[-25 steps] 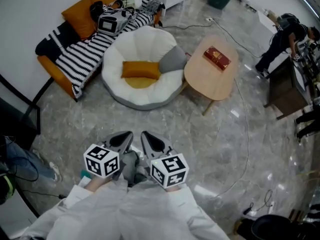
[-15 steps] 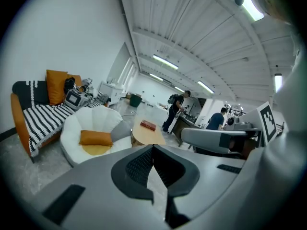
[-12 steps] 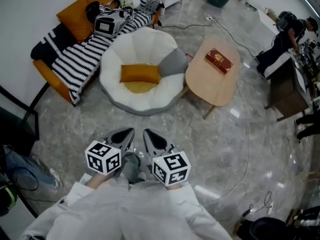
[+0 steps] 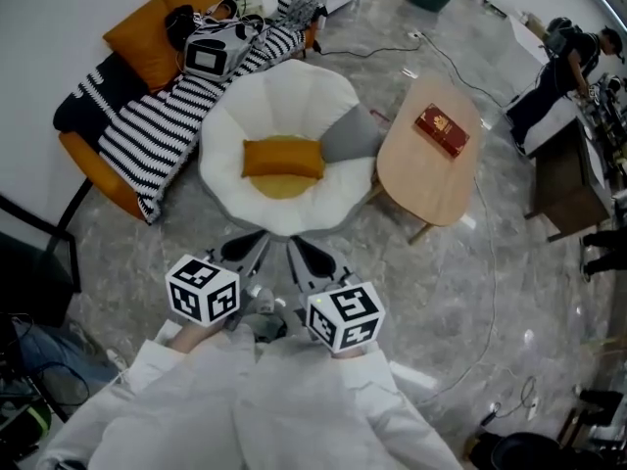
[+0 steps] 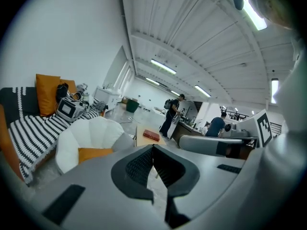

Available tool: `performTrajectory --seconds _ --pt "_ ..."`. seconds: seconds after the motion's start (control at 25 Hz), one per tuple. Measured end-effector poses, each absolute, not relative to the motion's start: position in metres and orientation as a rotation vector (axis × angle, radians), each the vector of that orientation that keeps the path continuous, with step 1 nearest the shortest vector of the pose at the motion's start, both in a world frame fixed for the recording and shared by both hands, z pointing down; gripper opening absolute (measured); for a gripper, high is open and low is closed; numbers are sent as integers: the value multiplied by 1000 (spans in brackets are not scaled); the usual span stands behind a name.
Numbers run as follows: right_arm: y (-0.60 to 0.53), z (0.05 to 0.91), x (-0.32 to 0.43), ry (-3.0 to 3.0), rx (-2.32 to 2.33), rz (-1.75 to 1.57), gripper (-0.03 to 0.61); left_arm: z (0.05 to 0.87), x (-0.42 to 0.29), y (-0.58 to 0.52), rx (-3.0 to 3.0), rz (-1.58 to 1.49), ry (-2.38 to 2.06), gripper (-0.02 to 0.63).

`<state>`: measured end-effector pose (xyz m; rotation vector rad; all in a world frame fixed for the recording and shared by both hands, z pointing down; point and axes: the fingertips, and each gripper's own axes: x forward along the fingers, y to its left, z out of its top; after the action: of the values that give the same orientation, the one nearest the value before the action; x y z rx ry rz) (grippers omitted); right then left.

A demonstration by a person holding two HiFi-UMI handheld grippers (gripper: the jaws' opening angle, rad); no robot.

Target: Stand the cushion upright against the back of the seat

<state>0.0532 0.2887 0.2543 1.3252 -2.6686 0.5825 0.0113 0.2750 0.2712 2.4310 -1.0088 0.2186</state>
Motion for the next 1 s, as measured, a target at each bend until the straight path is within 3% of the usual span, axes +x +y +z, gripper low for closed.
performTrajectory --seconds 0.4,1.0 --pt "213 251 21 -2660 1373 602 12 276 -17 200 2423 220 -942 8" --pt "157 270 35 -2610 1375 676 12 289 -5 144 2382 218 -928 8"
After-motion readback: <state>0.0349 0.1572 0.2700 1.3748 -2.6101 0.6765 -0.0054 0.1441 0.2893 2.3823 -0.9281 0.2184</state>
